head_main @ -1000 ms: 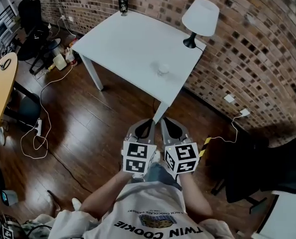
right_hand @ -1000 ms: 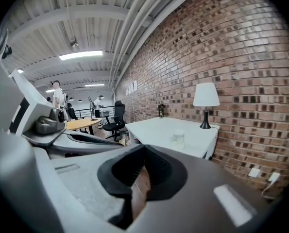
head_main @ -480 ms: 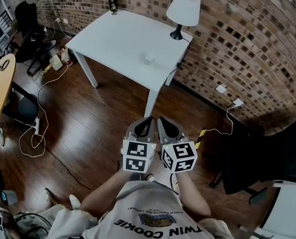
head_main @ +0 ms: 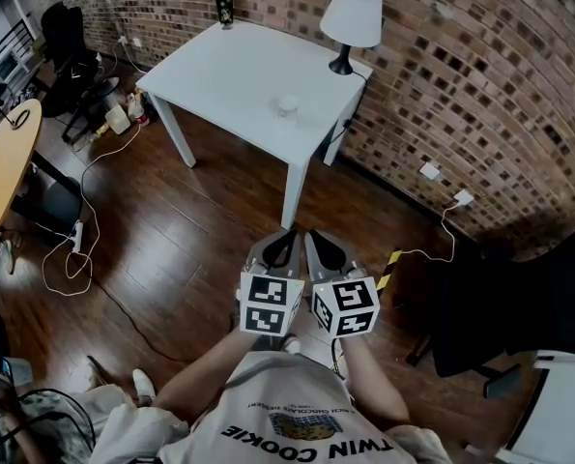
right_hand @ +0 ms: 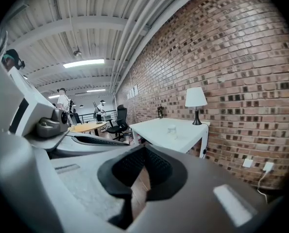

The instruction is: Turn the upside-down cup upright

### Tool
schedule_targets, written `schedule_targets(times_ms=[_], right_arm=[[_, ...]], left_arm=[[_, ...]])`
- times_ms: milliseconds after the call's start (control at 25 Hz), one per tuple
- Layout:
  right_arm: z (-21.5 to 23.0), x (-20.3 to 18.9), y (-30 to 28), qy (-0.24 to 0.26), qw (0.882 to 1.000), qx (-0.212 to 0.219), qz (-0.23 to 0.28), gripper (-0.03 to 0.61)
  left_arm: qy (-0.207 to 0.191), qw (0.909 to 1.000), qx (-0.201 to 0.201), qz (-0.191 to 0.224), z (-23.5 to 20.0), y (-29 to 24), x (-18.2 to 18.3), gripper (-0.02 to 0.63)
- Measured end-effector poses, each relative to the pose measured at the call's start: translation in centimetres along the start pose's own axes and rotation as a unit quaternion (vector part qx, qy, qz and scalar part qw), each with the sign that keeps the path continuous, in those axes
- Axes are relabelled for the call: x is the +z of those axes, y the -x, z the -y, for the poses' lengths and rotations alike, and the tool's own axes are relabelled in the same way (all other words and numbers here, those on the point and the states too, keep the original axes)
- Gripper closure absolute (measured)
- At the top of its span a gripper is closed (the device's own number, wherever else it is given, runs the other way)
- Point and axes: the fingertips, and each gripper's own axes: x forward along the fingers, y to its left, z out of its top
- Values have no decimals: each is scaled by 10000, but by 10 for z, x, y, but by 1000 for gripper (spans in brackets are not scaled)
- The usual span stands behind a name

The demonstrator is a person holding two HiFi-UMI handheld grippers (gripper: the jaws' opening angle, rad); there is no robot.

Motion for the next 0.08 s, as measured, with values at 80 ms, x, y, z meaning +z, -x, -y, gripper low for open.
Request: schedule_targets(times_ms=[80], right_arm=[[-1, 0, 6, 37, 10000, 12, 8, 575]], left_arm=[[-18, 10000, 14, 5, 5, 4, -1, 611]])
